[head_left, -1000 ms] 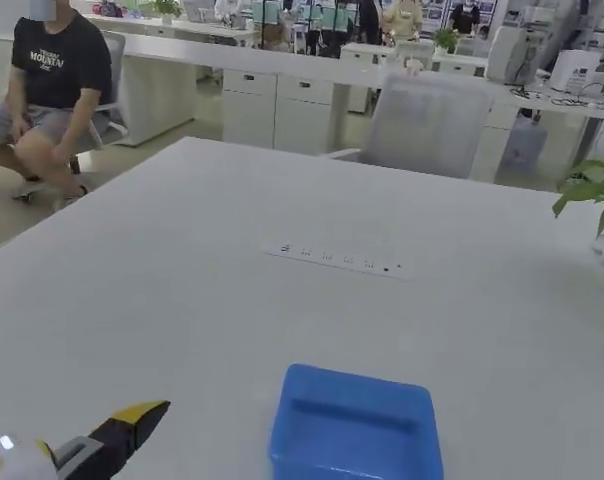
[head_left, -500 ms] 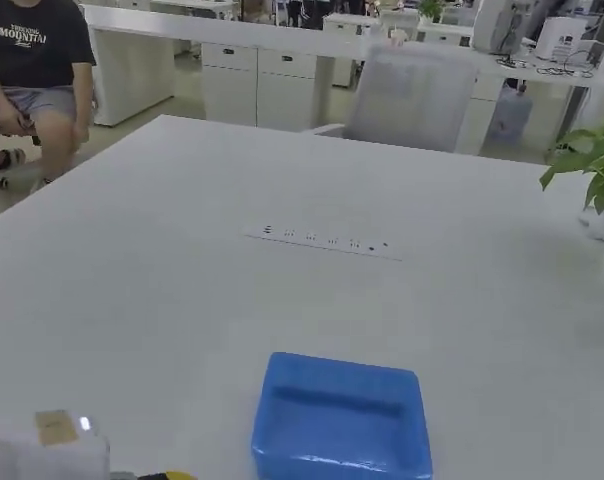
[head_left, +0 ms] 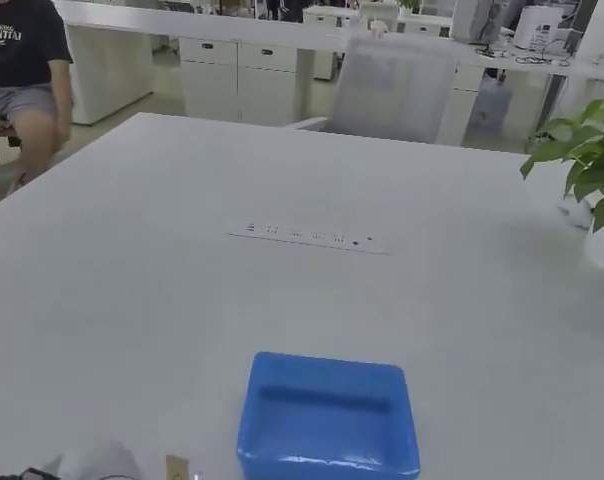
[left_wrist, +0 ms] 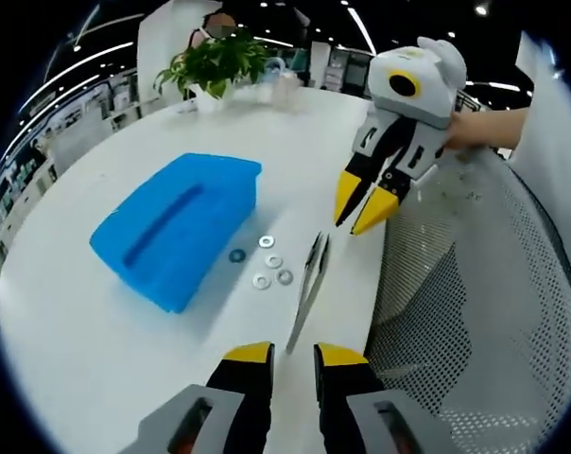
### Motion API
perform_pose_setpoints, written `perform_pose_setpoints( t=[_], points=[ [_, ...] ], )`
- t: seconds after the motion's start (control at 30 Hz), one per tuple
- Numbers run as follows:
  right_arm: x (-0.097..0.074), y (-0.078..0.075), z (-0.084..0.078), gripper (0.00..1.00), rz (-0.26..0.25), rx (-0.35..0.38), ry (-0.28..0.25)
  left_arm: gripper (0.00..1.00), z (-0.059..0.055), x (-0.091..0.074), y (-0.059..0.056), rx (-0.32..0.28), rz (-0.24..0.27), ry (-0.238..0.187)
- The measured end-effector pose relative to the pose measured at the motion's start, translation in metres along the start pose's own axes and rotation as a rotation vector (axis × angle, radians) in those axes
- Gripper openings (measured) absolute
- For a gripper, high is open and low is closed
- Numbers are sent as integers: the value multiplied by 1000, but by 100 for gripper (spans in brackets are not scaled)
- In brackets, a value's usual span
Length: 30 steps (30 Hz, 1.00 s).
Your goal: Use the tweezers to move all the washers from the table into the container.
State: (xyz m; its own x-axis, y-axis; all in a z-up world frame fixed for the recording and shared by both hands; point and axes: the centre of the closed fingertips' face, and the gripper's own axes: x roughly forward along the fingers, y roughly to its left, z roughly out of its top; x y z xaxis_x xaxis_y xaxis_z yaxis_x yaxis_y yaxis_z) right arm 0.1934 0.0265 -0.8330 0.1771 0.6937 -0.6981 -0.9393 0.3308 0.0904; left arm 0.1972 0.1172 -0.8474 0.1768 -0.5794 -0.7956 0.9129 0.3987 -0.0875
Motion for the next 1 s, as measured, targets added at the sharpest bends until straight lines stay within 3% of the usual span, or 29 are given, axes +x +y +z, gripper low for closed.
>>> perform_pose_setpoints(
  t=[0.03,0.07,0.2,0.23,0.33,0.43,0.7,0.9,1.0],
  points=[
    [0,0,0,5,0,1,0,12,0,1,0,18,1,4],
    [0,0,0,5,-1,3,-1,11,0,4,1,77,1,18],
    [0,2,-2,4,1,-3,8,7,-9,9,7,193,23,102],
    [0,2,-3,4,1,-4,12,7,-6,10,10,235,46,93],
    [0,2,-5,1,-1,-13,17,6,-12,14,5,242,11,134],
    [0,1,-4,2,-3,-9,17,0,-9,16,5,271,9,121],
    [-1,-4,-1,4,-26,-49,11,0,-8,9,1,337,-7,115],
    [2,-1,2,14,-23,-74,1,0,13,-18,-6,327,17,55],
    [5,-1,6,21,-34,-144,-1,0,28,-30,-13,293,30,2]
  ],
)
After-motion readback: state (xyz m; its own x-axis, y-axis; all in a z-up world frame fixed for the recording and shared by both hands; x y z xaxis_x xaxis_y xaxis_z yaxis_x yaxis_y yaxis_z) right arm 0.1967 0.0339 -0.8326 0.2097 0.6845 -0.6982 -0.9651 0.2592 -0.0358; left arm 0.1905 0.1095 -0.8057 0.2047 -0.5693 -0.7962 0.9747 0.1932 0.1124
